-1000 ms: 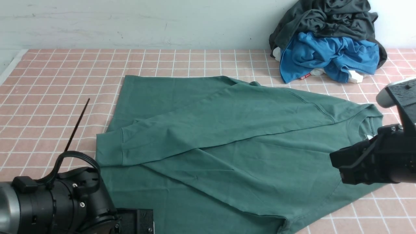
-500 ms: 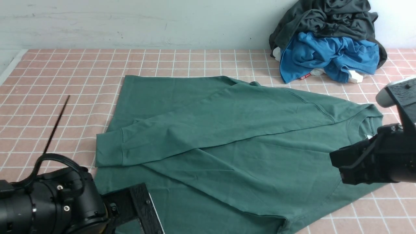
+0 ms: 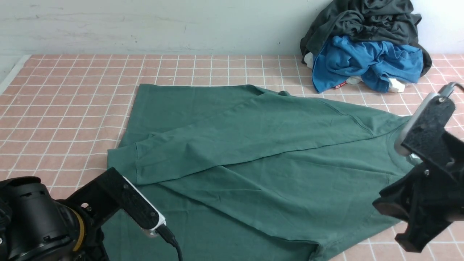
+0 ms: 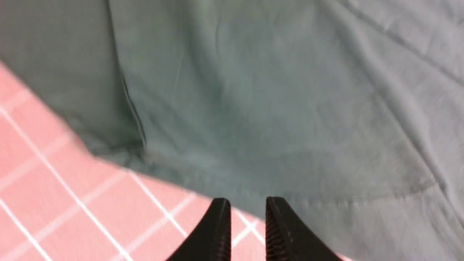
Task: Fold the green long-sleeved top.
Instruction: Use both arms simultaneously to clamp the lower edge of the clothing fabric
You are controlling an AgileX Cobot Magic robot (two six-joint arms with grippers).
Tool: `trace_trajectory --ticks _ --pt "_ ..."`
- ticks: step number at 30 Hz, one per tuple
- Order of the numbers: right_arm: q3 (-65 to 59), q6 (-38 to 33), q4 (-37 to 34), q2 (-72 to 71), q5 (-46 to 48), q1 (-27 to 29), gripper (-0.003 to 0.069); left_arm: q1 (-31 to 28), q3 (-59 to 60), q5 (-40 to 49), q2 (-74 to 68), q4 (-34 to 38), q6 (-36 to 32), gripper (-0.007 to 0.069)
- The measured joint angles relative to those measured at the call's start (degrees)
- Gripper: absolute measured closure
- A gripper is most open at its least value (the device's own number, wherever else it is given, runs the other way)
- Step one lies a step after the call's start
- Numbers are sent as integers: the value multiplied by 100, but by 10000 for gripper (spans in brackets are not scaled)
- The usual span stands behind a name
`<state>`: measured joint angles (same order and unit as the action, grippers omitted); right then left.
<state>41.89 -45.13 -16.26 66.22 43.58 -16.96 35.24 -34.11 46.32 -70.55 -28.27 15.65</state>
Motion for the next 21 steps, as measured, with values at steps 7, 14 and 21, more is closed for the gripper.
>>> trace_trajectory --ticks 7,14,21 --pt "0 113 499 330 -61 0 433 -101 12 8 -163 1158 -1107 603" --pt "0 113 -99 358 -857 0 423 -101 13 -345 -990 1562 -2368 401" --pt "0 113 -647 257 -905 0 421 -94 -13 -532 -1659 1361 -2884 234"
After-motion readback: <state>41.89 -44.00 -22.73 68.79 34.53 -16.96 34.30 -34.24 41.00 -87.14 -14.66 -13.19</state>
